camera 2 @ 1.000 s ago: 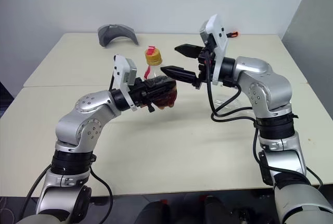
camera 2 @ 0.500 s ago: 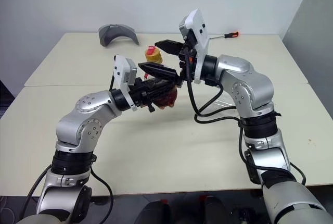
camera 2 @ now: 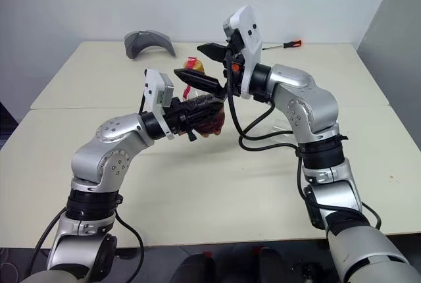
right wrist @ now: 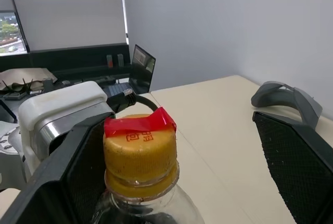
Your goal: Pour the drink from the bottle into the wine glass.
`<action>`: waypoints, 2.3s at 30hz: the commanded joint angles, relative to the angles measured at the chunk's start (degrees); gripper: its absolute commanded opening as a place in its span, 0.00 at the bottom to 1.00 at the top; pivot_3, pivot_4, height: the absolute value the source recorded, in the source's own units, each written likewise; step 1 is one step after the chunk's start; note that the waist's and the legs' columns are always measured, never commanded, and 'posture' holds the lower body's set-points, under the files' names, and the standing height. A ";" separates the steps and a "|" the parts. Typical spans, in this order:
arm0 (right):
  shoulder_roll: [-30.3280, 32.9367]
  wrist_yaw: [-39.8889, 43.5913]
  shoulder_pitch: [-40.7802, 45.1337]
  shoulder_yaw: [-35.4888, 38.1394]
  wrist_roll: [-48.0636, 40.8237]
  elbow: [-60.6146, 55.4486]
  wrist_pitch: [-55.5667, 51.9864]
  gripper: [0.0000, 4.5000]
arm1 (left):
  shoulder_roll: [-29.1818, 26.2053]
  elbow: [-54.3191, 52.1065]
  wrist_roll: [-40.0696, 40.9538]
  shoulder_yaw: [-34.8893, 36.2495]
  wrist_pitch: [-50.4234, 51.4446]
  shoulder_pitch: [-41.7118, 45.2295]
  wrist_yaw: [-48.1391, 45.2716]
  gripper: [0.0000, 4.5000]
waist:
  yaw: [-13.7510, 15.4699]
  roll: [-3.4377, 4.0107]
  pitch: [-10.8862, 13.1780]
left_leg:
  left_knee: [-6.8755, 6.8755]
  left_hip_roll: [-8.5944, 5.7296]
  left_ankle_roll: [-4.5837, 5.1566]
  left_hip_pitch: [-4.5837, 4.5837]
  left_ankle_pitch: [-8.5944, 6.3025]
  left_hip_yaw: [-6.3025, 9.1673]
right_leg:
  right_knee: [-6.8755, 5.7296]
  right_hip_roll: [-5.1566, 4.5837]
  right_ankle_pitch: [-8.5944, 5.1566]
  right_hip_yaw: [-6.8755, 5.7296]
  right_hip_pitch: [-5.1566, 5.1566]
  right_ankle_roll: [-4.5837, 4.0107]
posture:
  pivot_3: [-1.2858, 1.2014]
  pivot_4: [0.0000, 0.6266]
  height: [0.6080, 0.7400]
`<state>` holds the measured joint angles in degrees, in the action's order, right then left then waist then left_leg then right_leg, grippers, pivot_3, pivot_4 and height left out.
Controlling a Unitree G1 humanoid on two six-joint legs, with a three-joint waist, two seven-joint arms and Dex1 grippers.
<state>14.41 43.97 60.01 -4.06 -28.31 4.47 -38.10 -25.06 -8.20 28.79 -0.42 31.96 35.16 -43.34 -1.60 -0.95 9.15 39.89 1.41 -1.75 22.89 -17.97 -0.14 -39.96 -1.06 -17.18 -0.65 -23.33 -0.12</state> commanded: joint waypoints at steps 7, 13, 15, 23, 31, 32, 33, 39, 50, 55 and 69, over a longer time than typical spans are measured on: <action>0.37 -0.77 2.15 1.39 0.15 -1.14 0.92 1.00 | 0.28 -1.60 0.35 0.83 -1.58 1.16 -0.31 0.20 | 0.00 0.00 0.00 | 0.00 0.00 0.01 0.00 0.00 0.00 | 0.00 0.00 0.00 0.00 0.00 0.00 | 0.52 0.24 1.00; 1.10 -0.93 2.11 1.42 1.06 -0.20 1.78 1.00 | 0.19 -2.37 0.68 0.86 -1.24 0.61 -0.35 0.20 | 0.00 0.00 0.00 | 0.00 0.00 0.00 0.00 0.00 0.00 | 0.00 0.00 0.00 0.00 0.00 0.00 | 0.52 0.24 1.00; 1.44 -0.80 1.96 1.43 1.26 -0.23 1.85 1.00 | 0.22 -2.47 0.73 0.85 -1.18 0.58 -0.30 0.20 | 0.00 0.00 0.00 | 0.00 0.00 0.00 0.00 0.00 0.00 | 0.00 0.00 0.00 0.00 0.00 0.00 | 0.52 0.24 1.00; 5.40 0.25 0.20 2.33 1.44 -1.23 0.94 1.00 | 0.25 -2.72 0.88 0.89 -1.03 0.58 0.02 0.20 | 0.01 0.00 0.00 | 0.00 0.00 0.02 0.01 -0.01 0.00 | 0.00 0.00 0.00 0.00 0.00 0.00 | 0.52 0.24 1.00; 7.46 0.03 -1.23 2.66 0.90 -2.78 -0.01 1.00 | 0.38 -2.04 0.80 0.89 -1.20 1.00 0.07 0.20 | 0.01 0.00 0.00 | 0.00 0.00 0.08 0.00 -0.04 0.00 | 0.00 0.00 0.00 0.00 0.00 0.00 | 0.52 0.24 1.00; 7.65 0.06 -1.26 2.72 0.86 -2.84 -0.06 1.00 | 0.36 -2.03 0.82 0.89 -1.20 1.03 0.04 0.20 | 0.01 0.00 0.00 | 0.00 0.00 0.08 0.00 -0.04 0.00 | 0.00 0.00 0.00 0.00 0.00 0.00 | 0.52 0.24 1.00; 7.87 0.13 -1.28 2.78 0.83 -2.87 -0.15 1.00 | 0.32 -1.99 0.85 0.91 -1.21 1.09 -0.02 0.20 | 0.02 0.00 0.00 | 0.00 0.00 0.07 0.00 -0.04 0.00 | 0.00 0.00 0.00 0.00 0.00 0.00 | 0.52 0.24 1.00; 10.60 1.23 -2.20 3.21 0.92 -2.88 -0.23 1.00 | 0.07 -2.08 0.96 1.16 -1.14 1.03 -0.01 0.20 | 0.06 -0.01 0.00 | 0.00 0.00 0.08 0.01 -0.04 0.01 | 0.01 0.00 0.00 0.00 0.00 0.00 | 0.52 0.24 1.00; 13.88 3.28 -4.33 3.39 0.78 -2.95 -0.43 1.00 | 0.39 -1.74 0.74 1.16 -1.39 1.03 -0.05 0.20 | 0.01 -0.01 0.01 | -0.01 0.00 0.09 0.00 -0.05 -0.01 | 0.01 0.00 0.00 0.01 0.01 0.00 | 0.52 0.24 1.00; 12.70 4.97 -4.72 3.60 -2.27 -5.12 -2.59 1.00 | 0.47 -1.48 0.64 1.18 -1.57 1.07 0.00 0.20 | 0.02 -0.01 0.01 | 0.00 0.00 0.09 0.01 -0.05 -0.01 | 0.01 0.00 0.00 0.01 0.01 0.00 | 0.52 0.24 1.00; 6.31 3.47 -1.61 3.31 -5.55 -6.91 -4.47 1.00 | 0.42 -2.12 0.86 0.99 -1.15 0.95 -0.16 0.20 | 0.04 -0.01 0.01 | 0.00 0.00 0.07 0.00 -0.04 0.00 | 0.00 0.00 0.00 0.01 0.00 0.00 | 0.52 0.24 1.00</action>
<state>21.25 47.84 56.05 -1.83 -33.01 -1.33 -43.68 -24.74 -7.67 28.88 -0.44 32.07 35.12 -43.23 -1.56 -0.96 9.16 39.89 1.42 -1.69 22.89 -18.00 -0.14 -39.95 -1.06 -17.18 -0.65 -23.32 -0.12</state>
